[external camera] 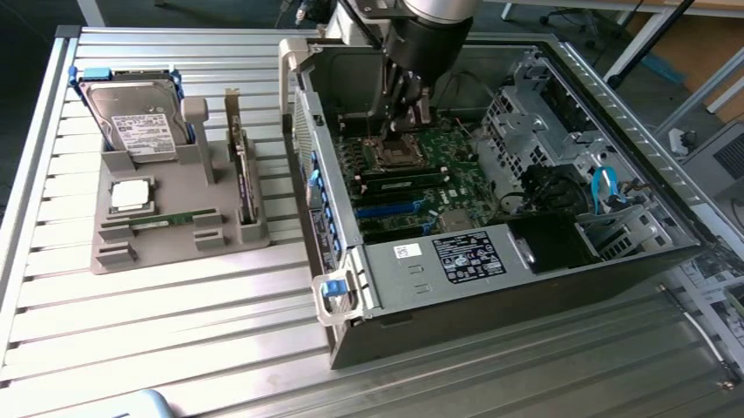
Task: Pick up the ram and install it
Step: 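Press down the ram until it locks into place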
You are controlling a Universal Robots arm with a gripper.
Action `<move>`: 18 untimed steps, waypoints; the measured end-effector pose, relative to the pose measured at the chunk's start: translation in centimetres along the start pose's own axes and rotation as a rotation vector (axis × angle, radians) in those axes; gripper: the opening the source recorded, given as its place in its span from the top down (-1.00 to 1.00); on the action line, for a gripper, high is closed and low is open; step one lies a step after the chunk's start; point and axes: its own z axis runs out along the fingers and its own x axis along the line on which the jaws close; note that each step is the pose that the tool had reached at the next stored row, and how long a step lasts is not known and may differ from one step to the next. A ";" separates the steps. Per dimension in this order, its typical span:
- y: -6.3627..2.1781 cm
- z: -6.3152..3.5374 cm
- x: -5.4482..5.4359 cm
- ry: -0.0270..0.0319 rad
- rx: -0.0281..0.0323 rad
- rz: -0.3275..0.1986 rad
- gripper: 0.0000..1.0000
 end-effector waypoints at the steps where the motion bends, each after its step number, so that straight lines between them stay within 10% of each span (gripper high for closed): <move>1: 0.00 0.00 0.0 0.0000 0.0000 0.000 0.79; 18: -3.50 0.03 -0.1 0.0001 0.0000 0.000 0.79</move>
